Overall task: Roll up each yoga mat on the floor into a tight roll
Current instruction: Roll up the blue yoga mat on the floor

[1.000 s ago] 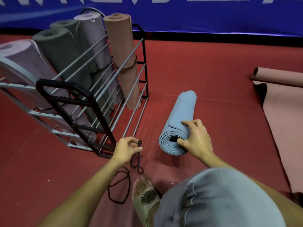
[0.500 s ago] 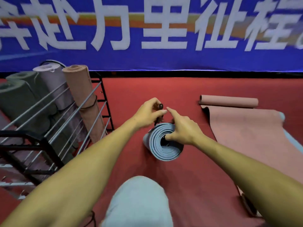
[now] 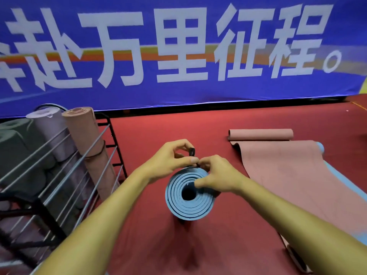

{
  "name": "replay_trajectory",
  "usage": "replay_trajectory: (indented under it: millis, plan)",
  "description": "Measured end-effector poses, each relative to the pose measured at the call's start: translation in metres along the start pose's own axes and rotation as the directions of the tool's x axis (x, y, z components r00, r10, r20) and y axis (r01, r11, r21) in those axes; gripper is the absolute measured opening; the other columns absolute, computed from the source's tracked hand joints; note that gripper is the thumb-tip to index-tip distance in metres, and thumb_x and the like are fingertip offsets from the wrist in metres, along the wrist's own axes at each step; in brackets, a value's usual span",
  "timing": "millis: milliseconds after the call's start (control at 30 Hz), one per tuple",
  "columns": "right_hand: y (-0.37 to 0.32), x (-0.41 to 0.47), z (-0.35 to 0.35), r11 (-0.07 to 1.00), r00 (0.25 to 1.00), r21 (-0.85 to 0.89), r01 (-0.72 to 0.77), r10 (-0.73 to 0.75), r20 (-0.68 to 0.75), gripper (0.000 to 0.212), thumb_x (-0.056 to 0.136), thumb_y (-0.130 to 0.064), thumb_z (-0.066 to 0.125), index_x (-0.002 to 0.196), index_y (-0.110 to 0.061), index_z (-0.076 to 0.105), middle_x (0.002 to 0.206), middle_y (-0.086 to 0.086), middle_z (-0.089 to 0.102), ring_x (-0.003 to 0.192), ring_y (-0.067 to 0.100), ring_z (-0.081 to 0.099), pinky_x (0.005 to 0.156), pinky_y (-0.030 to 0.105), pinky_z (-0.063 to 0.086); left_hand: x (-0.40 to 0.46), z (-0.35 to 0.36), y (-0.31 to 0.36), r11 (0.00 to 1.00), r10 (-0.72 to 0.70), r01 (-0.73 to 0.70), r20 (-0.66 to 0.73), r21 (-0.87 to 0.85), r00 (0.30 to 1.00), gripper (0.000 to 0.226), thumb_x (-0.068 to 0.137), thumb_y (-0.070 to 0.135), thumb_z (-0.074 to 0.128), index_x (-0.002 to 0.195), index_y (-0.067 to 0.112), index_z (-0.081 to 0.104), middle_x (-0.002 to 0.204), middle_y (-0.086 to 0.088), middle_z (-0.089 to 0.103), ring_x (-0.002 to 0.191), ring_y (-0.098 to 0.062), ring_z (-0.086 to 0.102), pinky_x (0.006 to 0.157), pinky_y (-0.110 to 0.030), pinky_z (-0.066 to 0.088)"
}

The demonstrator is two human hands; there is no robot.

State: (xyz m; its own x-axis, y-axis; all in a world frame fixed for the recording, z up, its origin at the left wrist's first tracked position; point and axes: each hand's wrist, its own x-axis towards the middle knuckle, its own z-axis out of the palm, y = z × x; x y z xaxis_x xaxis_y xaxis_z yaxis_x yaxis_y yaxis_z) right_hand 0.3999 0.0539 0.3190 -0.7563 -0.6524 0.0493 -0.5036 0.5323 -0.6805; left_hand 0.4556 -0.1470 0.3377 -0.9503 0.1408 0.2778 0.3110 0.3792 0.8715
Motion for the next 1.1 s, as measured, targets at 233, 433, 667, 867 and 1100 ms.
replay_trajectory:
  millis: [233,433,667,867,1100]
  plan:
    - [0.005,0.013,-0.009,0.993,0.955,-0.054,-0.109,0.089,-0.282,0.059,0.047,-0.061,0.071,0.096,-0.028,0.073,0.091,-0.007,0.072,0.078,0.014,0.070,0.070,0.040,0.062,0.015,-0.018,-0.016,0.952,0.108,-0.077,-0.091,0.295,0.990,0.021,0.092,0.032,0.080,0.092,0.020,0.062,0.078,0.005,0.066,0.065,-0.009,0.057,0.062,-0.031,0.048]
    - [0.026,0.023,-0.025,0.950,0.912,0.241,-0.200,0.270,-0.308,0.034,0.053,-0.039,0.080,0.080,-0.020,0.072,0.075,0.005,0.076,0.057,0.027,0.074,0.049,0.045,0.062,0.003,-0.012,-0.023,0.904,0.053,-0.025,-0.054,0.426,0.997,0.049,0.064,0.055,0.096,0.079,0.027,0.057,0.096,0.001,0.054,0.076,-0.005,0.047,0.068,-0.018,0.041]
    - [0.025,0.028,-0.019,0.954,0.887,0.254,-0.156,0.249,-0.390,0.040,0.063,-0.035,0.086,0.092,-0.021,0.064,0.092,-0.004,0.071,0.057,0.020,0.073,0.045,0.041,0.060,-0.002,0.009,-0.040,0.792,0.124,-0.060,-0.063,0.608,0.990,0.065,0.057,0.069,0.088,0.088,0.030,0.046,0.156,0.014,0.030,0.111,-0.011,0.062,0.093,-0.035,0.054]
    - [0.027,0.027,-0.018,0.957,0.887,0.275,-0.089,0.201,-0.415,0.032,0.078,-0.037,0.084,0.088,-0.015,0.062,0.083,0.002,0.074,0.059,0.020,0.074,0.046,0.041,0.061,-0.003,0.005,-0.035,0.794,0.259,-0.186,-0.046,0.579,0.965,0.041,0.075,0.052,0.085,0.098,0.043,0.053,0.155,0.009,0.044,0.133,-0.012,0.053,0.102,-0.040,0.049]
    - [0.028,0.026,-0.017,0.965,0.856,0.239,0.104,0.035,-0.516,0.018,0.100,-0.015,0.057,0.082,-0.014,0.052,0.075,0.005,0.067,0.066,0.023,0.074,0.054,0.040,0.063,-0.004,-0.012,-0.028,0.844,0.281,-0.181,-0.129,0.504,0.951,0.047,0.078,0.036,0.089,0.076,0.043,0.042,0.131,0.014,0.062,0.151,-0.003,0.034,0.107,-0.038,0.046]
